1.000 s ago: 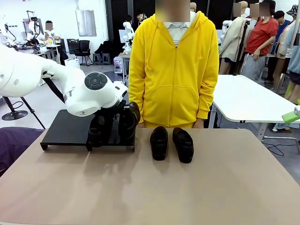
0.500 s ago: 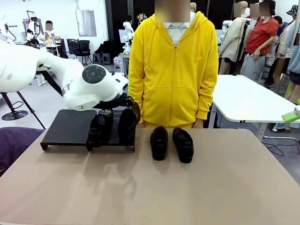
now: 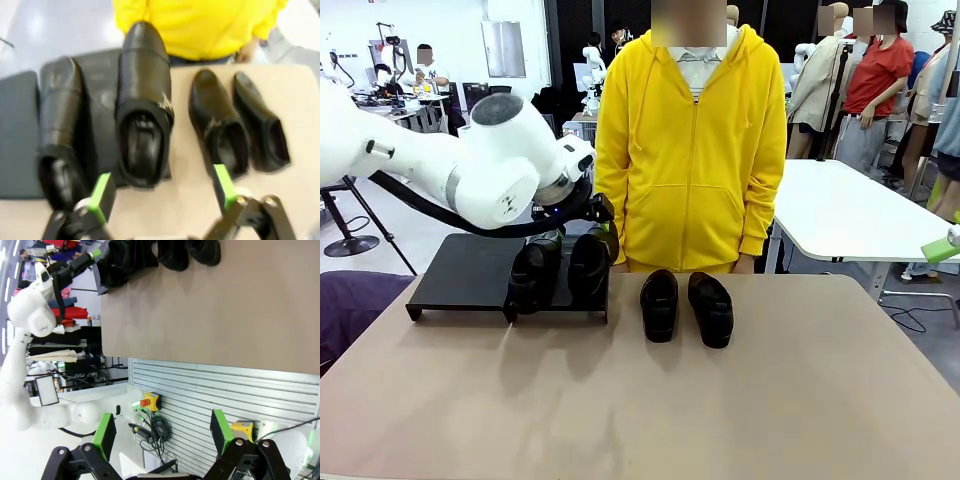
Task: Organize the shoes by placing them on the stand.
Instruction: Place the Shoe from the middle of the table onto the Shoes Stand.
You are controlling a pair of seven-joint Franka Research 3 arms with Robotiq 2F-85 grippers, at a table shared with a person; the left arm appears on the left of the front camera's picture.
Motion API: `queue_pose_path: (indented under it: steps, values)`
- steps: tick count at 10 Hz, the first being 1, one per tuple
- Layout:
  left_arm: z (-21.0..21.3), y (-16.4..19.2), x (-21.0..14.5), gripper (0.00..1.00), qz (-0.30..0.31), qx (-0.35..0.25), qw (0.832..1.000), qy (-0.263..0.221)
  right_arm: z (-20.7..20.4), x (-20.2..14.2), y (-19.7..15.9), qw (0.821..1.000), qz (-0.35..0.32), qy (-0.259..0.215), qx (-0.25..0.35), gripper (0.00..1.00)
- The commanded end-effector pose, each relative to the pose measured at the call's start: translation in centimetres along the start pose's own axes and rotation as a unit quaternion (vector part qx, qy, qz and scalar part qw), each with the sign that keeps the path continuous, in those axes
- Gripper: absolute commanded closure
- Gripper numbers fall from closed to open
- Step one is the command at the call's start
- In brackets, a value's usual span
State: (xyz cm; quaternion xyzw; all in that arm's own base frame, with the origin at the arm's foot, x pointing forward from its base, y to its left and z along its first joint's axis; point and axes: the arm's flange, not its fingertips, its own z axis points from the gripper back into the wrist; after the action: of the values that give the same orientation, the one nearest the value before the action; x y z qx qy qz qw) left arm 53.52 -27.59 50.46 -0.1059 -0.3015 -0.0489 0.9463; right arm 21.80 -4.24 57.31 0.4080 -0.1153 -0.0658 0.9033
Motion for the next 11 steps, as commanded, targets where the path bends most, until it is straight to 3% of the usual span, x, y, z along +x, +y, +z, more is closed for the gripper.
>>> queue_pose_path:
  steps: [1, 3, 6, 8, 10, 11]
  values:
    - [12.2, 5.9, 1.1, 0.00, -0.044, -0.011, 0.994, 0.095, -0.1, 0.1, 0.1, 1.000, 0.010, 0.000, 0.010, 0.00]
    - [17.4, 8.2, -0.5, 0.00, -0.099, -0.062, 0.980, 0.164, -0.1, 0.1, 0.1, 1.000, 0.010, 0.000, 0.010, 0.00]
    - [23.7, 17.3, -3.5, 0.00, -0.051, -0.174, 0.964, 0.194, -0.1, 0.1, 0.1, 1.000, 0.010, 0.000, 0.010, 0.00]
    - [26.0, 22.0, -10.6, 0.00, 0.046, -0.209, 0.965, 0.153, -0.1, 0.1, 0.1, 1.000, 0.010, 0.000, 0.010, 0.00]
    - [28.8, 23.0, -21.2, 0.00, 0.118, -0.194, 0.969, 0.095, -0.1, 0.1, 0.1, 1.000, 0.010, 0.000, 0.010, 0.00]
    - [29.8, 23.2, -24.7, 0.00, 0.163, -0.189, 0.966, 0.070, -0.1, 0.1, 0.1, 1.000, 0.010, 0.000, 0.010, 0.00]
